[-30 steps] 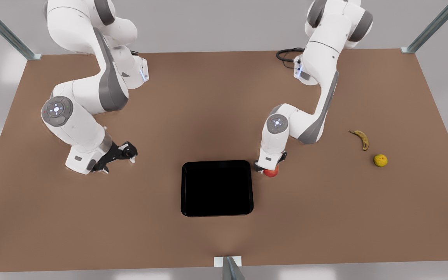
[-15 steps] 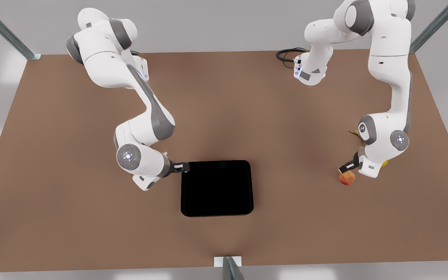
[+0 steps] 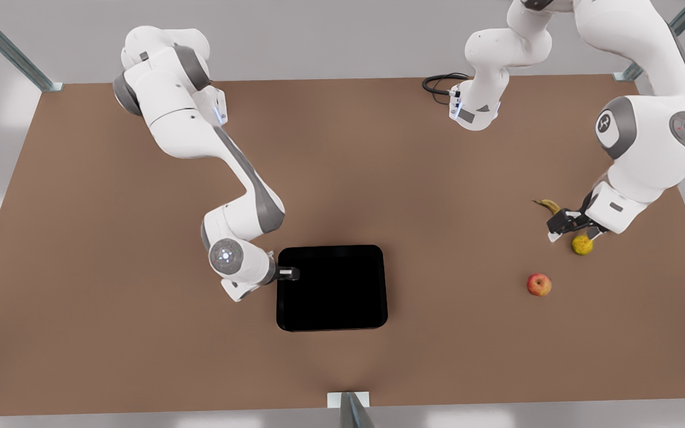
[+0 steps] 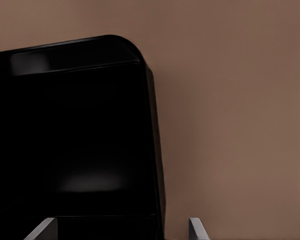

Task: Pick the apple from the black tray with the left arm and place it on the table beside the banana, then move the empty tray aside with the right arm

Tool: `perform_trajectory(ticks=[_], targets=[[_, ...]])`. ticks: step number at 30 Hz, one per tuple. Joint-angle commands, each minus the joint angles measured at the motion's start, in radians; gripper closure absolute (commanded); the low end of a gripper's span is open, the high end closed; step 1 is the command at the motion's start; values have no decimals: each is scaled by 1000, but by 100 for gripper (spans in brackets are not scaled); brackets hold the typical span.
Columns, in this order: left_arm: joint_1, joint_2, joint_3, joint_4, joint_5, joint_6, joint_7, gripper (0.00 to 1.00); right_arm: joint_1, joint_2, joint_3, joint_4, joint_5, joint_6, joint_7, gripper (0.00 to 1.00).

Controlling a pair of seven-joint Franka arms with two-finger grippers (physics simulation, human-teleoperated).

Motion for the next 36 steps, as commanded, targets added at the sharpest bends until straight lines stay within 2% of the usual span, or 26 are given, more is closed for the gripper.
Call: perform_trajectory(ticks=[1,17,18,19,20,21,23,26,28,36], targets=[[-10,-5,-3,0,10,-75,83,0,0,14,0,-2,-16,49,-67,1],[-11,-2,-5,0,14,-92,90,0,-2,142,-4,-1,-55,149,-76,1],[-11,-3,-5,0,13,-92,90,0,-2,142,-4,-1,-53,149,-73,5],[-11,-2,-5,-2,14,-94,90,0,-2,142,-4,-1,-52,149,-72,17],[-11,-3,-5,0,14,-92,90,0,-3,142,-4,-1,-52,149,-72,36],[-11,-2,-5,-2,14,-94,90,0,-3,142,-4,-1,-52,149,-72,49],[-11,-2,-5,-2,14,-94,90,0,-2,142,-4,-1,-52,149,-73,51],[-11,-3,-5,-2,14,-94,90,0,-3,142,-4,-1,-52,149,-76,68],[-13,-3,-5,-2,14,-95,90,0,-3,142,-4,-1,-52,149,-78,75],[-13,-2,-5,-2,14,-95,90,0,-3,123,-6,9,-50,135,-81,79]])
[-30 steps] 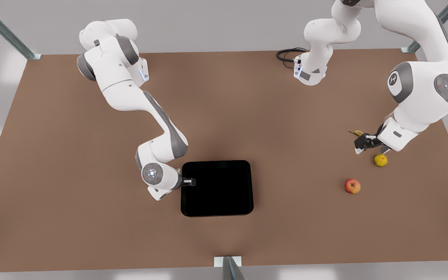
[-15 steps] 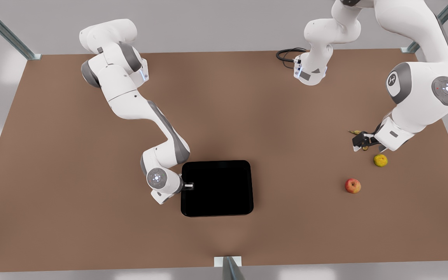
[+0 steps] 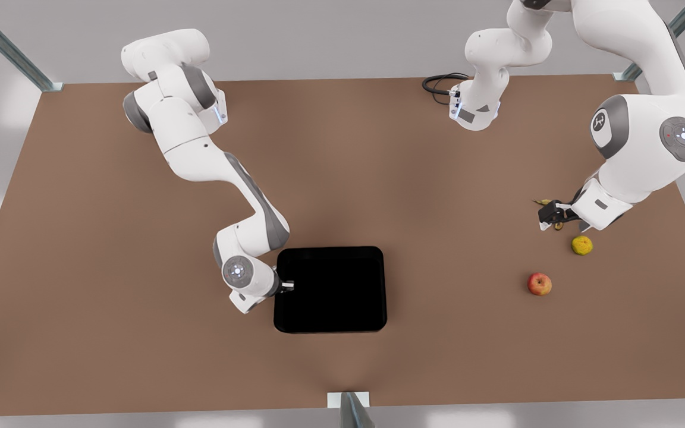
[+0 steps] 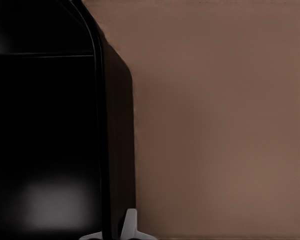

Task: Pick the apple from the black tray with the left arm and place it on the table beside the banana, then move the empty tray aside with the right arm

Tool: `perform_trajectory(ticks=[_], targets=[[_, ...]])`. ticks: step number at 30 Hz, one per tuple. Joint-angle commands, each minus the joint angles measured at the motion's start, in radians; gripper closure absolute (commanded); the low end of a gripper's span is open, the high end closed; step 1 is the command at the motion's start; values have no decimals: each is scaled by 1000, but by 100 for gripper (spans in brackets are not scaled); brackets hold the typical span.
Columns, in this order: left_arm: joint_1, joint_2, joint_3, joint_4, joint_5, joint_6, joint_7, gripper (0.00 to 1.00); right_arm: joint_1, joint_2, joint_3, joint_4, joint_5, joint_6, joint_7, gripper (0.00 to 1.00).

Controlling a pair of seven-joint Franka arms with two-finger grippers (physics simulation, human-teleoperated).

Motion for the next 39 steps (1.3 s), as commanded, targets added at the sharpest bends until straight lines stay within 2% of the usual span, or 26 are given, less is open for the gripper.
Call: perform_trajectory(ticks=[1,5,7,16,24,30,39], targets=[[0,0,0,1,1,-1,11,0,0,-16,5,1,1,-12,-11,81],[0,-2,0,1,1,-1,11,0,-1,-52,13,1,1,-83,-31,83],[0,-3,0,1,1,-1,10,0,-47,-81,48,1,-2,-143,-67,85],[0,-2,0,1,1,-3,10,0,-179,-190,27,6,-7,-442,-374,85],[0,-3,0,1,1,-3,8,0,-205,-242,-177,6,2,-563,-730,85],[0,-2,-2,1,1,-3,7,0,-247,-243,-328,4,34,-566,-1020,85],[-1,10,-29,11,41,22,-48,0,-296,-207,-452,1,85,-549,-1195,85]])
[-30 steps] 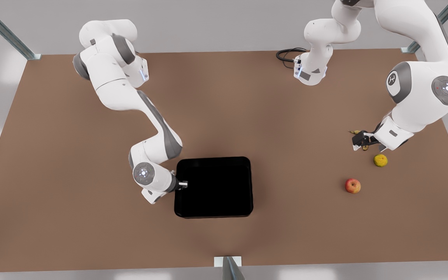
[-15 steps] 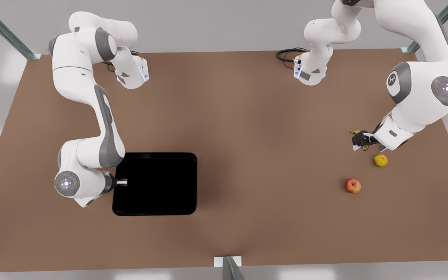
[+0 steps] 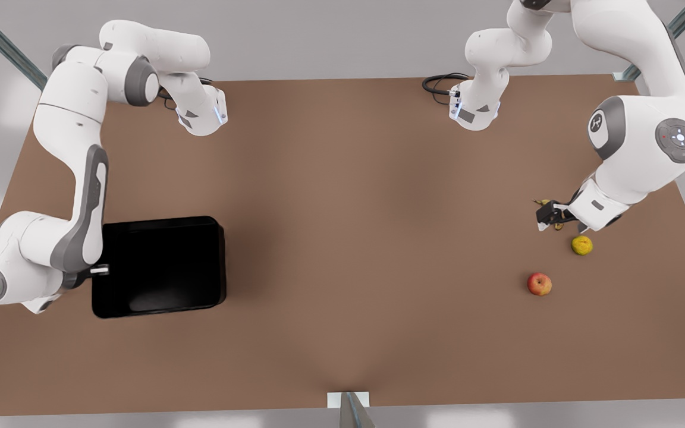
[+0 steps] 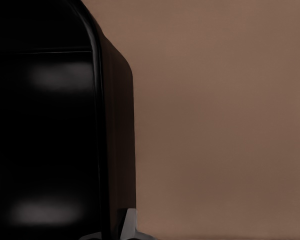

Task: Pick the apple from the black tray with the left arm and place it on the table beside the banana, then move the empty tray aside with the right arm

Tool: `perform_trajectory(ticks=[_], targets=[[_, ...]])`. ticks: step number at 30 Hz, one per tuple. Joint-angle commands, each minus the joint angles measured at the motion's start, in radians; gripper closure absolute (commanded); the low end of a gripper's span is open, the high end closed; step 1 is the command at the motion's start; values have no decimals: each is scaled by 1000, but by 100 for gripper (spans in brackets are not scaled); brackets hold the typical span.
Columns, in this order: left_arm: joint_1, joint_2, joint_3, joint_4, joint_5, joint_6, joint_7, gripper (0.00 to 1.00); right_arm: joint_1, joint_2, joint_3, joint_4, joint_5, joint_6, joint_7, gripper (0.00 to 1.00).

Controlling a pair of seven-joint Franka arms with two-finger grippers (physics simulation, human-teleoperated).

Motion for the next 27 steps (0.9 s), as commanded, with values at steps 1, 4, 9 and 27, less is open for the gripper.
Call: perform_trajectory(ticks=[1,4,9,27], targets=[[-9,8,-19,4,25,29,-54,0,-6,24,-7,-1,10,30,-450,85],[-9,8,-21,8,27,29,-57,0,-6,94,-11,-2,10,150,-440,84],[8,25,-31,24,35,44,-49,0,-12,124,-13,-1,8,187,-427,79],[-4,3,-133,118,31,-108,-259,0,193,-267,134,31,132,-48,278,0]])
